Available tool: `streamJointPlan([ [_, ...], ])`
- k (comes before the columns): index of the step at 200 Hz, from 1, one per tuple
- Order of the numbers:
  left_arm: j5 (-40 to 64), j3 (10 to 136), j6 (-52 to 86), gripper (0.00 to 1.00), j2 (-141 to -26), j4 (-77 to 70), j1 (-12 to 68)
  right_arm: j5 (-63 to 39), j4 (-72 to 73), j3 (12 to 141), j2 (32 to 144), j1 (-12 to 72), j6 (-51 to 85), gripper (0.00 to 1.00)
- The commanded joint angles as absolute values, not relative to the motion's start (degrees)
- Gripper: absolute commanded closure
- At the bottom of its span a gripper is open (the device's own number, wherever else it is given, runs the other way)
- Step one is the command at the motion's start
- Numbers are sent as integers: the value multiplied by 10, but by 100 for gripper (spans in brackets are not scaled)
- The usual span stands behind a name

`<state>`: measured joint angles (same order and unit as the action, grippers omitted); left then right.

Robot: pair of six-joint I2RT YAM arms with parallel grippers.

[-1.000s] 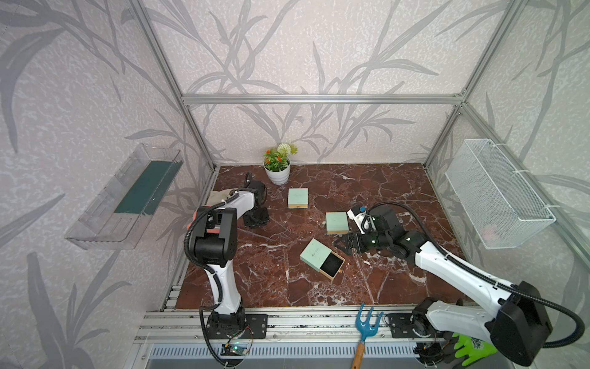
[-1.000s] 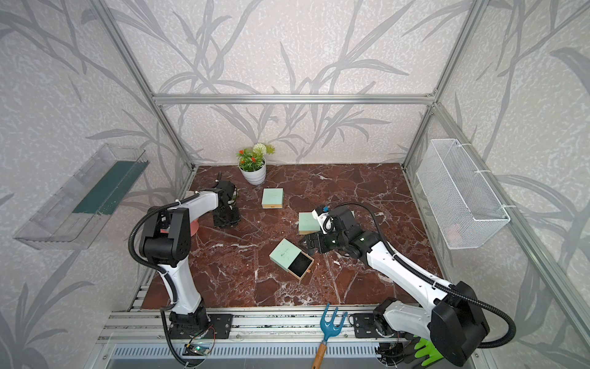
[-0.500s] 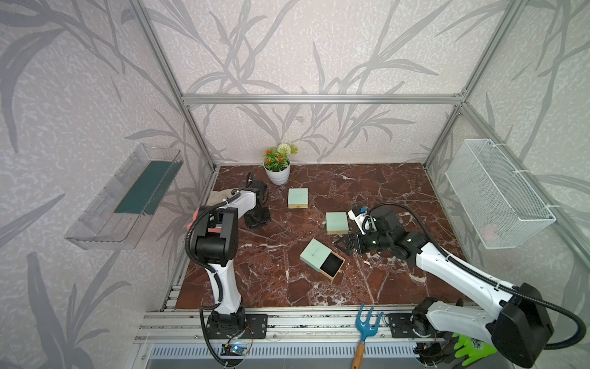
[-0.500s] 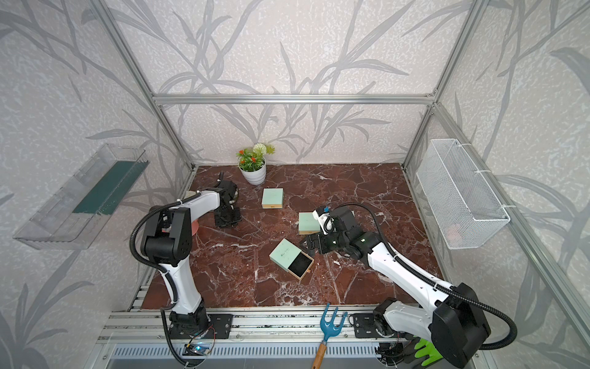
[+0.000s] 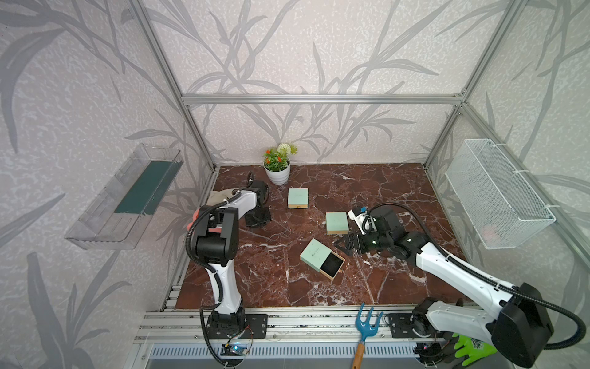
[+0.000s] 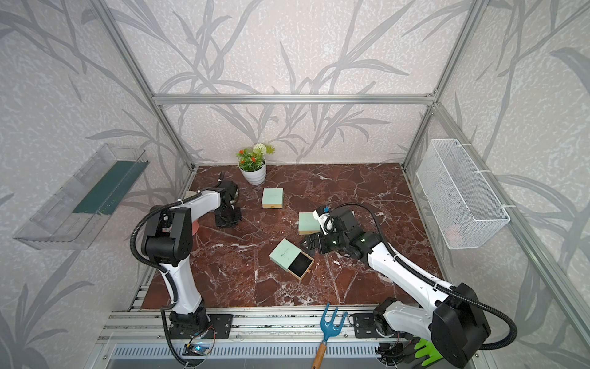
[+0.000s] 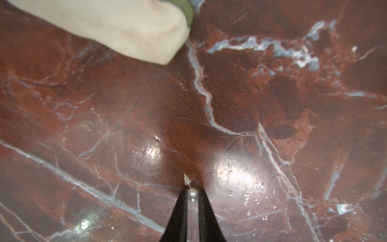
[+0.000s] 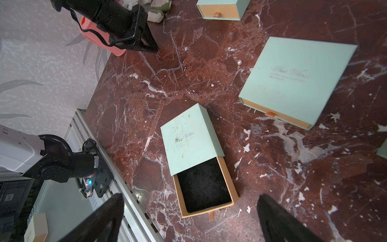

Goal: Take out the earrings from the drawer-style jewelry box
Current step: Pick up the earring from the center of the board.

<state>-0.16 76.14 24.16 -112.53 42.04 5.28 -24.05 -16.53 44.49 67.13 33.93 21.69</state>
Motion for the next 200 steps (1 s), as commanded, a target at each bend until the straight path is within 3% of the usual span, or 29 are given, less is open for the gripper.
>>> streamJointPlan([
  [1, -10, 761, 244, 88, -1145, 438, 56, -247, -166, 444, 664, 338, 225, 1],
  [149, -6, 759, 247, 91, -1095, 444, 92, -235, -172, 454, 660, 333, 214, 1],
  [200, 2, 765, 238, 91, -1038, 454, 147, -241, -169, 439, 632, 284, 215, 1],
])
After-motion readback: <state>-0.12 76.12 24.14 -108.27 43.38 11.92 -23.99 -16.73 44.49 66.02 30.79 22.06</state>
